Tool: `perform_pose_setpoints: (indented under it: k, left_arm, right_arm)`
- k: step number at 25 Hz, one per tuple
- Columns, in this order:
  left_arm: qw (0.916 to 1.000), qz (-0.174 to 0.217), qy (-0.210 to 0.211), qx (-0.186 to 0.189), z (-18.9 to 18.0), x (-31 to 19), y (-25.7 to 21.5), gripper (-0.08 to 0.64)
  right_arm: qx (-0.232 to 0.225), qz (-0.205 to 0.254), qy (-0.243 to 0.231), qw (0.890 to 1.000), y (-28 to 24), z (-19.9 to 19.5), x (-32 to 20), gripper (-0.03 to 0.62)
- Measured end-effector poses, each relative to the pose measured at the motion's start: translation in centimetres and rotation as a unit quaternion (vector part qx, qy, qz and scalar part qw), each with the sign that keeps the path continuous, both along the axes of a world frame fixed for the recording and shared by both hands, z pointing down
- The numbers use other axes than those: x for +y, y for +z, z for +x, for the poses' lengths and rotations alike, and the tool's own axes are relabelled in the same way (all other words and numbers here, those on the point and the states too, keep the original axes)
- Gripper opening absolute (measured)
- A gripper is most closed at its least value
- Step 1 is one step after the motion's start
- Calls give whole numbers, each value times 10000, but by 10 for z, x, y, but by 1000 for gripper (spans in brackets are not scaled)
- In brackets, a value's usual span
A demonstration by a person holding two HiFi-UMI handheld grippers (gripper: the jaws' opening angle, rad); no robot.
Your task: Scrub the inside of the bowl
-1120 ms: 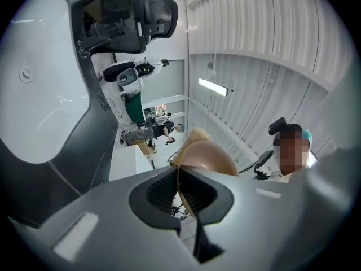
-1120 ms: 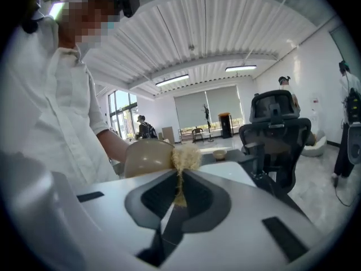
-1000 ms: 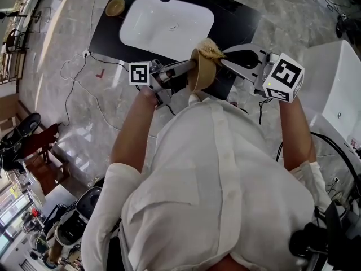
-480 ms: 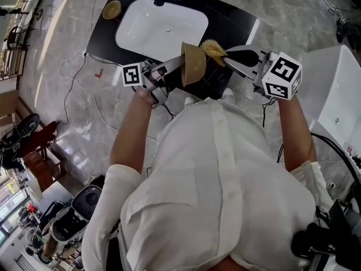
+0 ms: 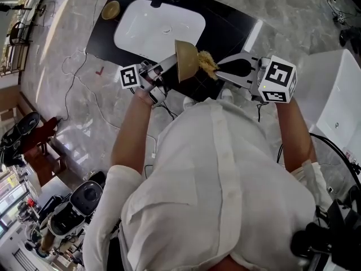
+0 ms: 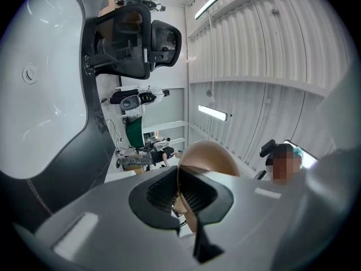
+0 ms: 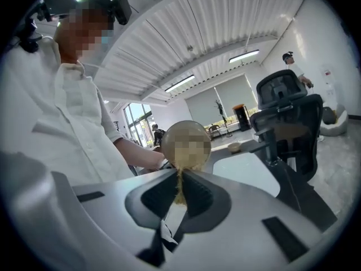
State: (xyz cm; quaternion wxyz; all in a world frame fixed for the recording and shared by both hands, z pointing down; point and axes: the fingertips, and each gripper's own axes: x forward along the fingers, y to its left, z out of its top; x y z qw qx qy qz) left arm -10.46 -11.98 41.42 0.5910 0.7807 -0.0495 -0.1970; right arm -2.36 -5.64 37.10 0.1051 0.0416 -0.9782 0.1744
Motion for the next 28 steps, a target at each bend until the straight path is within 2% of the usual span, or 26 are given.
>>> perform_pose_setpoints:
  k: [3,7,11,16,18,21,24,28]
  left_arm:
    - [10000,11,-5,-8,5,0,-1,17]
    - [9999,52,38,-85,16,1,0,17]
    - [10000,54,-50,-31,21,-2,-2,17]
    - [9996,24,-228,-173,21,-6,4,17]
    - [9995,25,-253,-202,19,-7,5,17]
    - [9994,38,-238,-230,22,-5,6,17]
    - [9996,71,-222,-174,28,-1,5,17]
    - [9993,76,-363,-80,31,-2,1,17]
  right_arm:
    - [-123,-77,165,9998,-1,10,-8,25]
    - [87,-79,640,9979,14,26,-34,25]
    - [323,-48,348,9989,23,20,-28,25]
    - [114,-87,-267,9995,21,18,-5,25]
    - [-104,-128,-256,9995,15,24,-8,25]
    - [-204,-110,72,9997,10,37,-26,25]
    - [92,-16,299,9995,19,40,-40,25]
    - [387,-34,-28,9992,31,29,-26,25]
